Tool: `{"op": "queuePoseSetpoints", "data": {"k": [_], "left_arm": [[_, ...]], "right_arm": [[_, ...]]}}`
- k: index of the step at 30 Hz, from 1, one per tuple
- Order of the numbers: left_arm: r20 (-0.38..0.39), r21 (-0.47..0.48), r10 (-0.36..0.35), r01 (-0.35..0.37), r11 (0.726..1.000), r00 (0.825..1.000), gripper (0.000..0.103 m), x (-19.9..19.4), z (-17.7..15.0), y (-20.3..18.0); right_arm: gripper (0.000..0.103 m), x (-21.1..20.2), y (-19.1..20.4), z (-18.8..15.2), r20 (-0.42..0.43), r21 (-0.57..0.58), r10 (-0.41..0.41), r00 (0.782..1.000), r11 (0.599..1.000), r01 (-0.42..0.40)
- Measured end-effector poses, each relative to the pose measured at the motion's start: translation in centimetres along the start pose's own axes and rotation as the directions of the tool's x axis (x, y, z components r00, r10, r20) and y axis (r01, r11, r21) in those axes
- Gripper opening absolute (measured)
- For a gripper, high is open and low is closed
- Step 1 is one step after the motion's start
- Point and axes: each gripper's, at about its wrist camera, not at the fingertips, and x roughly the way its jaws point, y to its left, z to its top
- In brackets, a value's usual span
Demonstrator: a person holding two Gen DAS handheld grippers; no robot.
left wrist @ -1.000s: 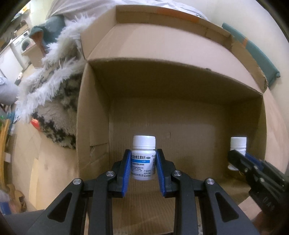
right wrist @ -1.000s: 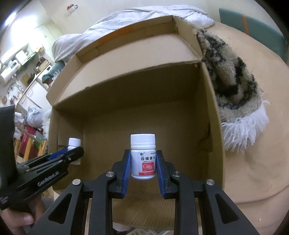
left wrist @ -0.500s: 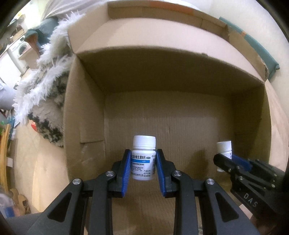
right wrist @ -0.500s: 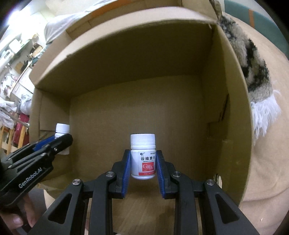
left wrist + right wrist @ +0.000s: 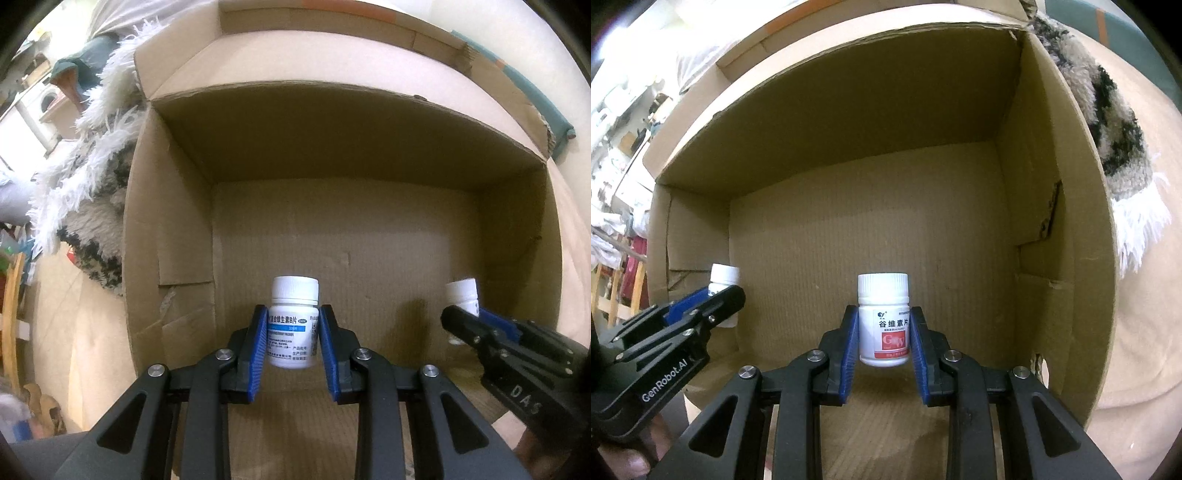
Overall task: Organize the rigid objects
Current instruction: 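Carry both pill bottles into the box and release them on its floor, then withdraw both grippers from the box back toward the remaining items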
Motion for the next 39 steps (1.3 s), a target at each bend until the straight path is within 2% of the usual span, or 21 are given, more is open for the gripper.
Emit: {"op": "queuePoseSetpoints", "data": {"k": [8,11,13,14,15,19,24,29,36,39], "left_arm": [[0.018,0.024,0.002,-0.002,1.000,1.000,0.026,-1.0,-0.1,-0.5],[0.029,0.031,0.003,-0.003,1.000,1.000,0.036,-1.3,-0.2,-0.9],[0.043,0.035,0.011,-0.012,0.999,0.999,0.050,-1.6,-0.1,-1.1],[0.049,0.039,0.013,-0.015,0.999,0.999,0.054,-1.7,-0.1,-1.2],[0.050,0.041,0.012,-0.014,0.999,0.999,0.058,-1.8,0.0,-1.2],[0.045,0.033,-0.008,0.006,0.999,0.999,0.063,-2.0,0.1,-1.4],[0.051,0.022,-0.023,0.021,1.000,0.998,0.065,-2.6,0.4,-1.0],[0.065,0.006,-0.043,0.043,0.999,0.997,0.065,-3.8,0.1,-0.1],[0.092,0.001,-0.069,0.069,0.998,0.993,0.066,-6.1,-0.1,1.5],[0.118,-0.009,-0.051,0.053,0.999,0.992,0.066,-7.3,-0.3,2.0]], "right_arm": [[0.028,-2.0,-0.2,0.2,0.076,0.003,0.028,0.997,1.000,-0.028],[0.029,-2.8,-0.5,0.4,0.102,0.014,0.045,0.994,0.999,-0.047],[0.038,-3.4,-0.8,0.6,0.118,0.024,0.052,0.992,0.998,-0.055],[0.057,-3.7,-1.0,0.6,0.127,0.031,0.056,0.990,0.998,-0.060],[0.060,-3.7,-1.0,0.6,0.139,0.038,0.075,0.987,0.996,-0.081],[0.062,-4.1,-0.9,0.7,0.160,0.036,0.080,0.984,0.996,-0.087],[0.080,-5.2,-1.2,0.5,0.203,0.038,0.110,0.973,0.992,-0.120],[0.096,-5.9,-1.3,0.4,0.211,0.047,0.111,0.971,0.991,-0.123],[0.096,-7.2,-1.3,0.0,0.229,0.049,0.122,0.966,0.989,-0.136],[0.096,-8.0,-1.4,-0.5,0.240,0.046,0.114,0.964,0.991,-0.129]]}}
